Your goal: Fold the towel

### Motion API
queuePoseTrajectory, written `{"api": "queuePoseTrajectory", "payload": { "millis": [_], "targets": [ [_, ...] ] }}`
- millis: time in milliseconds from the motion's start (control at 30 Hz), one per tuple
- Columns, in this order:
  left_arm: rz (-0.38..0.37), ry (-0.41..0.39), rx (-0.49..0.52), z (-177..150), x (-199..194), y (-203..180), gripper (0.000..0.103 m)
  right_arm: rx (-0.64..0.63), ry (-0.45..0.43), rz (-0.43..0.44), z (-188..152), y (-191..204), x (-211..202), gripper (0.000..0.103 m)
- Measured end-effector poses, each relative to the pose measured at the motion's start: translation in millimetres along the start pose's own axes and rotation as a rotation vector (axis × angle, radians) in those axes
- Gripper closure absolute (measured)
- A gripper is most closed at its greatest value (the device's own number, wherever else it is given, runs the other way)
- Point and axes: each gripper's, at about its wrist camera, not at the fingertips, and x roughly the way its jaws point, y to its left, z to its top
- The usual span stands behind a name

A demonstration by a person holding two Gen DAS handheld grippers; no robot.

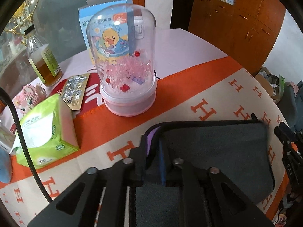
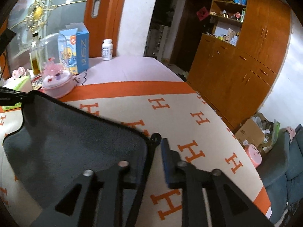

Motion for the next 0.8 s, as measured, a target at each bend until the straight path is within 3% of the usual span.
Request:
{"api": "queuePoseTrajectory", "payload": {
  "millis": [167,300,500,633,800],
  "targets": [
    [-0.008,0.004,-0.027,0,-5,1,0.069,0.024,0.002,-0.001,0,-6,-6,0.058],
    [0.016,-0.01,-0.07,-4,-20,2,0.043,0.046,0.018,0.026,-3,-9,-12,0.053],
    [0.038,-0.013,-0.118,-17,-45,0,0.037,0.084,0.044,0.087,-10,-12,-28,0.038],
    [0.085,0.003,-0.154,-34,-63,-1,0.025,0.086,0.064,0.128,-16,-13,-45,0.029],
    [0.118,0.029,-0.201,-65,-87,-1,0.024,0.105,0.1,0.179,-29,-18,-64,0.021]
  ]
}}
